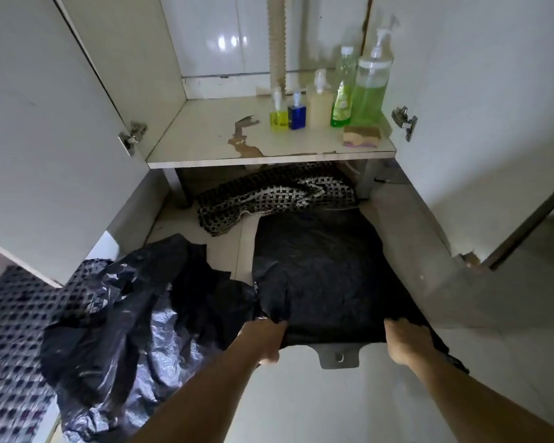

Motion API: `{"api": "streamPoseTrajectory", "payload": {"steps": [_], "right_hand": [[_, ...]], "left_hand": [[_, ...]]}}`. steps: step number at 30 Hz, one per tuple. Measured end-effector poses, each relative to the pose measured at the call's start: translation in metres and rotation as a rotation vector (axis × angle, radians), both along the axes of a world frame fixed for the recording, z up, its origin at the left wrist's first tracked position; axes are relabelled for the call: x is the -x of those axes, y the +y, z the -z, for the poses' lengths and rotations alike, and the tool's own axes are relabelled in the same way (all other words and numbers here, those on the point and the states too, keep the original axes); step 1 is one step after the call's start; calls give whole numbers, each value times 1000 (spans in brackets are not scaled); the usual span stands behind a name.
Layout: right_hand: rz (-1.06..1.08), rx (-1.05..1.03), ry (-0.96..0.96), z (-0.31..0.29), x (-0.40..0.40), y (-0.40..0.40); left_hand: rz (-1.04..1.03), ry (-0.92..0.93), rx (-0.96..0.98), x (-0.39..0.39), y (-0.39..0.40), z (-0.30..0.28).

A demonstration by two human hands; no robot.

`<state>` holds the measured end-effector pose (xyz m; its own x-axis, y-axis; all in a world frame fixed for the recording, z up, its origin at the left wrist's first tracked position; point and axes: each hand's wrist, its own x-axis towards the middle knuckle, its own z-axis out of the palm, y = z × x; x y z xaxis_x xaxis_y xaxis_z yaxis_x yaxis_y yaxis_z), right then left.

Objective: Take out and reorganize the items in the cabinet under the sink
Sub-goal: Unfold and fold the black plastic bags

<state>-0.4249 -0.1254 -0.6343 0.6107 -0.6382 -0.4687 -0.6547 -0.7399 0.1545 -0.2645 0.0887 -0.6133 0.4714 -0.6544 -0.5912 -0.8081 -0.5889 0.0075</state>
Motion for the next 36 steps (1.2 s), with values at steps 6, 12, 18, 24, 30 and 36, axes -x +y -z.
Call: {"api": "streamPoseTrajectory", "payload": {"steps": [6,12,18,24,30,36], "right_hand": [[26,-66,154,-4,6,3],[-63,-182,330,-36,-23,12],[-61,-528,-459,-141,-139,53],[-184,-733,-600,-162,-198,139],[-145,-704,-245,-67,-212,215],[-186,-483,-319,-6,-222,268]], "left_hand": [[33,119,-106,19,6,14],[-90,289,-81,17,5,-13],[-123,-4,142,-92,5,-120],[-365,-246,313,-175,72,-175],[-688,-205,246,-203,162,-111],[-752,63,385,-220,186,-71]]}}
